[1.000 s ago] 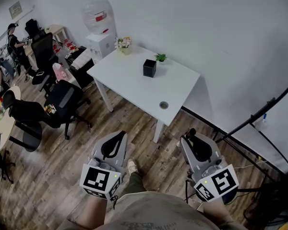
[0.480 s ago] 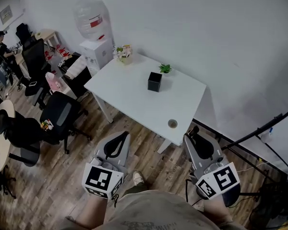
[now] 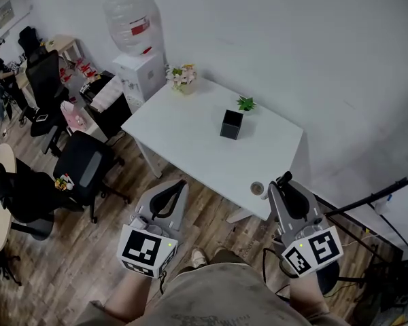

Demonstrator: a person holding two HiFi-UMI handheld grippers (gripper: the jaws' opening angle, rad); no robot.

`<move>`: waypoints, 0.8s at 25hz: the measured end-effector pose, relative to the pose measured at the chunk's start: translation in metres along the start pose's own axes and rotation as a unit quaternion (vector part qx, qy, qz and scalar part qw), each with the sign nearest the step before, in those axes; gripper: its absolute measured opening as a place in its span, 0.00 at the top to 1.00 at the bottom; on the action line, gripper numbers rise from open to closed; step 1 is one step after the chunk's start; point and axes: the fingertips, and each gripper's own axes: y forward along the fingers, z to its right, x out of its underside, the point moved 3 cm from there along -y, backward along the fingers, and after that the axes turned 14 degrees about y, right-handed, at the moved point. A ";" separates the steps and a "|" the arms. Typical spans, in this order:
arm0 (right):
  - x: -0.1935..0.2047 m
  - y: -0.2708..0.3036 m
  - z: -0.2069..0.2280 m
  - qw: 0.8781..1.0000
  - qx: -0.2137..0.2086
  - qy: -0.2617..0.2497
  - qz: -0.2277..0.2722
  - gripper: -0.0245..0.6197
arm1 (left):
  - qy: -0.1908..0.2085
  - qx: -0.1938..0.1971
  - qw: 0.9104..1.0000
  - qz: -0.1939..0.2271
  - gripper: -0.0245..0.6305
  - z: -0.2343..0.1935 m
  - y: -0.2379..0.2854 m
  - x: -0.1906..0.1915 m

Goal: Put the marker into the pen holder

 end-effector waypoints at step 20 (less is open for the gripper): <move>-0.013 0.140 0.101 1.000 0.022 0.018 0.011 0.82 | 0.004 0.008 1.000 -0.020 0.96 -0.090 0.149 0.025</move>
